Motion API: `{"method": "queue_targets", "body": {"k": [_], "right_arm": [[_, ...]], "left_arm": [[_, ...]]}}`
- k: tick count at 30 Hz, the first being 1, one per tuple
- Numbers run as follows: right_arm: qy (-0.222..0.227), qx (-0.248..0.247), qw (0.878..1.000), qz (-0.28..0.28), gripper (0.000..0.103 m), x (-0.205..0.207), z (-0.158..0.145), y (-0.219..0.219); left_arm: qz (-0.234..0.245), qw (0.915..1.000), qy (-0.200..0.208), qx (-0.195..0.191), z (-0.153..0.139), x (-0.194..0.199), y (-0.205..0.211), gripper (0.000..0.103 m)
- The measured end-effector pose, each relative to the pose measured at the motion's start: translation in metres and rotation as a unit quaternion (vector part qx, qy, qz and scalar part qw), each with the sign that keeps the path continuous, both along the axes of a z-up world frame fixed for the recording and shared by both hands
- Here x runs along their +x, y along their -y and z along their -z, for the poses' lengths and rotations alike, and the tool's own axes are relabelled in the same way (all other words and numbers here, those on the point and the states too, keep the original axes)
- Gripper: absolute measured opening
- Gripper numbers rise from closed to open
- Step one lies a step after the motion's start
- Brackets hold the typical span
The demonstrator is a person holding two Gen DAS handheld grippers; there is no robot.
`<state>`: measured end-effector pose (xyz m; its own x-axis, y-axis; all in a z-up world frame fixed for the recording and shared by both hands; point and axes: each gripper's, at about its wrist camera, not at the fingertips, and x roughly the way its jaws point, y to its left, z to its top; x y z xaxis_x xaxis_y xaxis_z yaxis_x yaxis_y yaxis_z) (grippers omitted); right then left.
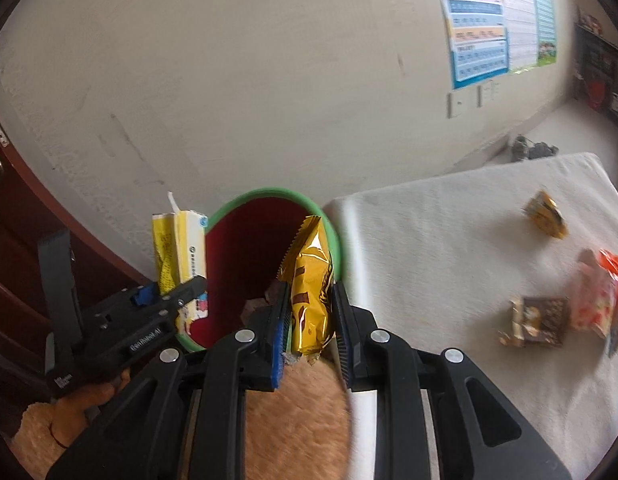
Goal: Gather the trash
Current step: 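Carry the yellow box and gold wrapper over the green bin and open both tools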
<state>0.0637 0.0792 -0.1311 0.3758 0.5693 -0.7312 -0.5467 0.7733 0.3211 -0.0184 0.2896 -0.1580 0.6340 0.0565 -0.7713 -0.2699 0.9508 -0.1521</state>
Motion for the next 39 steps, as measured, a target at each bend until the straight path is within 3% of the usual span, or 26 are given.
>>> {"method": "queue_targets", "body": {"k": [12,39], "right_arm": [[0.008,-0.001,0.999,-0.049,0.021,0.008,-0.001,-0.046],[-0.005,0.024,0.998,-0.056,0.025,0.026,-0.006,-0.080]], "left_arm": [[-0.019,0.9997,-0.015,-0.007,0.010,0.001,-0.021,0.044],[-0.025,0.9990,-0.036,-0.009,0.019,0.014,-0.024,0.045]]}}
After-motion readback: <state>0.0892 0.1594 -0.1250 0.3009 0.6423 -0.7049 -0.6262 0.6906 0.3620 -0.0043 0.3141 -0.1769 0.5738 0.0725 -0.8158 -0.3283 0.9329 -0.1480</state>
